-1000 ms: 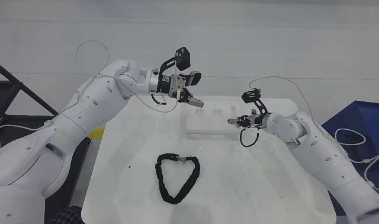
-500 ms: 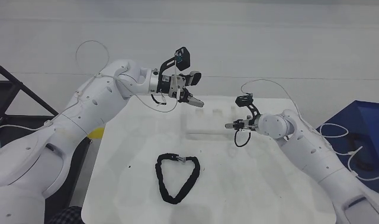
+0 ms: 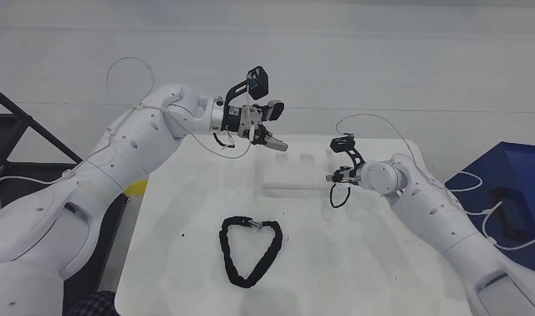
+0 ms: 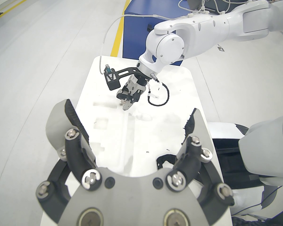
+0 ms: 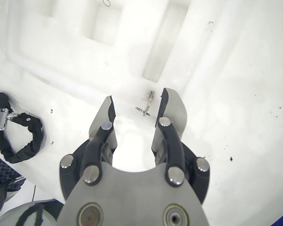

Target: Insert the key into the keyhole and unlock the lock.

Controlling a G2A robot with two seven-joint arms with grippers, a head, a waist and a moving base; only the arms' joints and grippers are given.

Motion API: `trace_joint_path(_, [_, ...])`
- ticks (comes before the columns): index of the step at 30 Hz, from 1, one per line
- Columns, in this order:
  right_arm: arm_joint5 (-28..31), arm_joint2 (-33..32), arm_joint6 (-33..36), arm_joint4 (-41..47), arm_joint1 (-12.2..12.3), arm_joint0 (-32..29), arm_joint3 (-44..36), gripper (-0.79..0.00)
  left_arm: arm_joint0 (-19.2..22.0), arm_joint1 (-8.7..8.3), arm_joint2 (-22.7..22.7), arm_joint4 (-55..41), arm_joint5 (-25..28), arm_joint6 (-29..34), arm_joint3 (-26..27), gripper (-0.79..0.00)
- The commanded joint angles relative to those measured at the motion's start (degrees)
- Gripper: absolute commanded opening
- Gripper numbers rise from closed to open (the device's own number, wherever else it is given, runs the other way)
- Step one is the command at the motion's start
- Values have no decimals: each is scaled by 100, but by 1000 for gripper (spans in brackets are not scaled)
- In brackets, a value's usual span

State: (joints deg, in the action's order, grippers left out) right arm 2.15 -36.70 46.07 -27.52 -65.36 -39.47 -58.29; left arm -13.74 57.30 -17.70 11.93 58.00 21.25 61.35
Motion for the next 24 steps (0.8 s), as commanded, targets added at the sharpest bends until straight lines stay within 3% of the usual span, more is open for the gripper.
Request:
trace_joint_path(1, [-3, -5, 4, -15, -23, 9, 43, -462, 0, 0, 0, 0, 0, 0, 0, 0])
trace_joint_path(10, [-22, 7, 114, -167, -115, 17, 122, -619, 0, 0, 0, 0, 0, 0, 0, 0])
trace_joint_path(16, [-60, -19, 143, -199, -176, 25, 211, -640, 0, 0, 0, 0, 0, 0, 0, 0])
trace_joint_path(19, [-30, -33, 164, -223, -202, 34, 230, -773, 0, 0, 0, 0, 0, 0, 0, 0])
trace_joint_path(24, [-24, -116, 148, -269, -218, 45, 223, -785, 0, 0, 0, 0, 0, 0, 0, 0])
